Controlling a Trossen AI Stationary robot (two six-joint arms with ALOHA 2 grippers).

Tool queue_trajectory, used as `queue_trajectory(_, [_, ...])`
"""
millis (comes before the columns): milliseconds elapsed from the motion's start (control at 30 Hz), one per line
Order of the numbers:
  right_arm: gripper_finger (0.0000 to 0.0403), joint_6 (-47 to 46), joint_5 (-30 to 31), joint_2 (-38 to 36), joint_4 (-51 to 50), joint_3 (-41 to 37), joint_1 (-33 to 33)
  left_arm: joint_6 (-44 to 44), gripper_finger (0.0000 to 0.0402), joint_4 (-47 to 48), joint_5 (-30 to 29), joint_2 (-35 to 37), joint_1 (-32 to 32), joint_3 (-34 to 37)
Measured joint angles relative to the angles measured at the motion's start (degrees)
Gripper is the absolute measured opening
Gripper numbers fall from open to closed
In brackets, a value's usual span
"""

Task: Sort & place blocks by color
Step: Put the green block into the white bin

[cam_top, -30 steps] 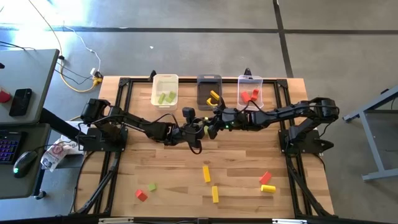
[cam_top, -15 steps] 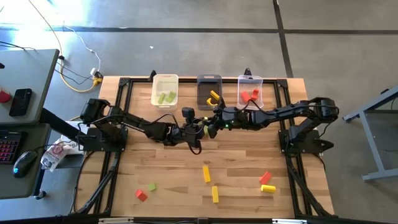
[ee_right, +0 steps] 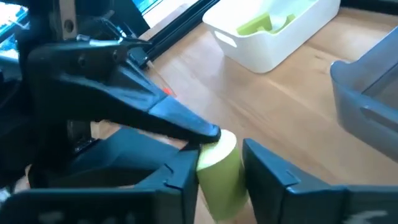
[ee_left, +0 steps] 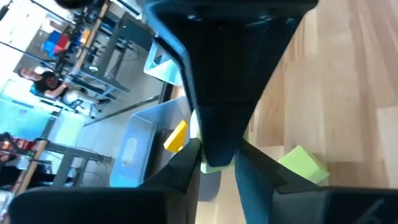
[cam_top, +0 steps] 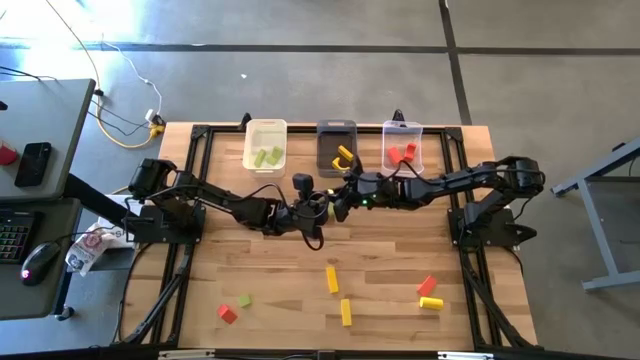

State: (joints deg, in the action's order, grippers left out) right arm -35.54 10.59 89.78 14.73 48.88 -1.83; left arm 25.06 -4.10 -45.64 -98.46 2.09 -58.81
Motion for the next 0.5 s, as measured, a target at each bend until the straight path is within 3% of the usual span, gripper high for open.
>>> queue_trajectory(233, [0.0161,0.0,1.0,0.0,-0.2,0.0,-0.1,1.3,0.0027,0.1,-1.8,0.0,0.4,0.0])
queue_trajectory(367, [0.0167,-0.2,0.7,0.0,-0.7,0.0,0.0,1.3,0.0012,0.3,-1.7,0.0,0.4,0.0])
queue_trajectory(500, [0.0162,-0.4,0.5,-0.1,-1.2,0.1,0.0,1.1,0.0025,1.0,-1.8,-0.1,0.4,0.0])
